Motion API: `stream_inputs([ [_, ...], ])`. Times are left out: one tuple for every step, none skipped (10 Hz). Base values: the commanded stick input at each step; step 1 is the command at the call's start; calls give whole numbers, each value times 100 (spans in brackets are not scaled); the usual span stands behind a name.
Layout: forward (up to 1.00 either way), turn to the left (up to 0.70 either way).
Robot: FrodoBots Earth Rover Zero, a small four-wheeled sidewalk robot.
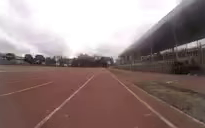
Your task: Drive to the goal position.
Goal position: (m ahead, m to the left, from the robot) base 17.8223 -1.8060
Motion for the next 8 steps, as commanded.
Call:
stream_inputs([
  [70, 0],
  [70, 0],
  [70, -18],
  [70, -20],
  [70, 0],
  [70, 0],
  [70, -5],
  [70, -12],
])
